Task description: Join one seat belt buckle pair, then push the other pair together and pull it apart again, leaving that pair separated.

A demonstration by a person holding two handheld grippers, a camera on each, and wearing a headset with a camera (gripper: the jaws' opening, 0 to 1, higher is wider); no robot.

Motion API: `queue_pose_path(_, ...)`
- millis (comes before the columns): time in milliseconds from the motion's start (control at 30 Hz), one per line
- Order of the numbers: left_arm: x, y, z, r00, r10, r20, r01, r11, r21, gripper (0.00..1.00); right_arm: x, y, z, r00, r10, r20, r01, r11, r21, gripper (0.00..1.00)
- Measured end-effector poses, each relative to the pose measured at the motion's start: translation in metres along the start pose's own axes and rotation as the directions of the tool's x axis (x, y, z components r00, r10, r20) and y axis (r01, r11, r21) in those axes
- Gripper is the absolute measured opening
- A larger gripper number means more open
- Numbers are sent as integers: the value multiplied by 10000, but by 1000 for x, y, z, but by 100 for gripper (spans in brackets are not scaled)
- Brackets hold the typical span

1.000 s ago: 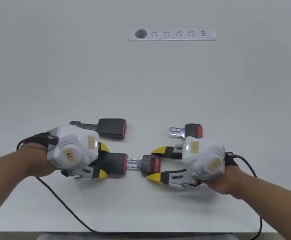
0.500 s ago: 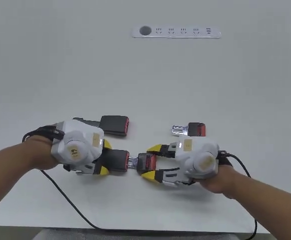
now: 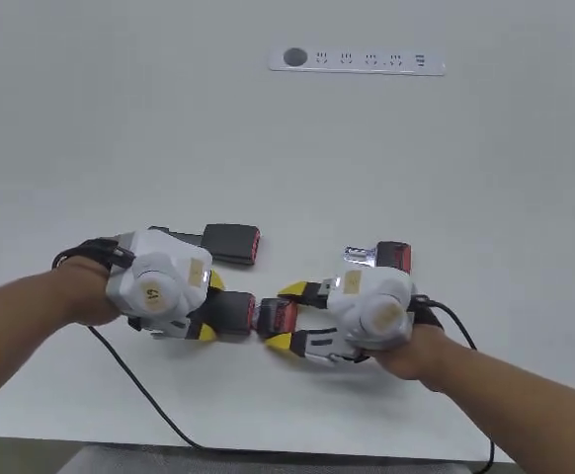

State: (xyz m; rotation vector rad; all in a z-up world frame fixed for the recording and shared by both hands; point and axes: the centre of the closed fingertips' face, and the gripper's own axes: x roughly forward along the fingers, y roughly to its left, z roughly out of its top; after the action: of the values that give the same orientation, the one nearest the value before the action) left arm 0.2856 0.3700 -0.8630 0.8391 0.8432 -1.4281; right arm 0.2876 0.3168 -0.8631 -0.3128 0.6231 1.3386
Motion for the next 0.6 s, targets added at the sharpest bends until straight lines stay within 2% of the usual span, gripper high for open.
queue_pose_path(467, 1, 0, -1, 10000, -4, 25, 4, 10000, 26, 34, -1, 3, 1, 9999, -40, -146, 38, 9999, -146, 35)
queue_pose_path(600, 0, -1, -2, 9996, -21, 272, 20, 10000, 38, 34, -2, 4, 2, 10000, 14, -42, -15, 9997, -263, 35)
